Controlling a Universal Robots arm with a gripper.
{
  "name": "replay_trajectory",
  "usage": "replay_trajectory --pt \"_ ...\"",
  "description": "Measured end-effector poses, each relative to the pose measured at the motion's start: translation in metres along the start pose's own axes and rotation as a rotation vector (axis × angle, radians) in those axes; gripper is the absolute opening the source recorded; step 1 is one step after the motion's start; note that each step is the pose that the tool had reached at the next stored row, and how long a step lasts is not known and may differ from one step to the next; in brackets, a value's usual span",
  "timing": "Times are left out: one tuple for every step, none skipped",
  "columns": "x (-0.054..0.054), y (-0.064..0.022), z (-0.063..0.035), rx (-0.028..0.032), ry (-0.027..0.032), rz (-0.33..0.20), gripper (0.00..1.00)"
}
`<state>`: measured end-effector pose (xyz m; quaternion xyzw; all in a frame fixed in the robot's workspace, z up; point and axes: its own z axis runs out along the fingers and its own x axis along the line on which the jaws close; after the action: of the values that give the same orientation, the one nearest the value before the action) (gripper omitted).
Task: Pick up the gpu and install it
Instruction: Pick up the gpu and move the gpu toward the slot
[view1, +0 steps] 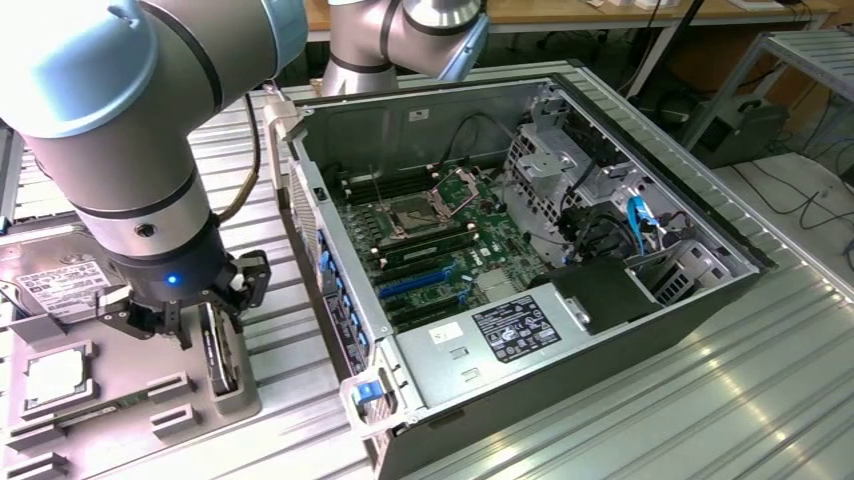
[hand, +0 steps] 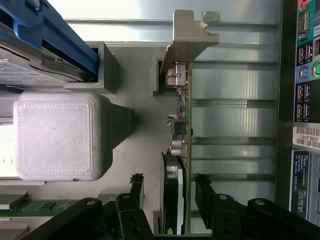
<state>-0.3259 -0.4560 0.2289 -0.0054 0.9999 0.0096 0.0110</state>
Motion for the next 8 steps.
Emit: replay_trajectory --pt "0.0 0.0 0.0 0.0 0.0 0.0 0.54" --pt "0.0 0.0 0.0001 -0.0001 -0.0001 0.0 0.54" --pt "0.0 0.0 0.0001 -0.0001 -0.0001 0.0 0.54" --pt "0.0 0.0 0.0001 -0.0001 -0.0001 0.0 0.54" --pt "0.0 0.0 0.0001 -0.0001 -0.0001 0.0 0.54" --pt "0.0 0.0 0.0001 -0.0001 -0.0001 0.0 0.53" --pt "0.0 0.0 0.0001 -0.0001 -0.0001 0.0 0.53" --pt "0.0 0.0 0.0001 -0.0001 -0.0001 0.0 0.53"
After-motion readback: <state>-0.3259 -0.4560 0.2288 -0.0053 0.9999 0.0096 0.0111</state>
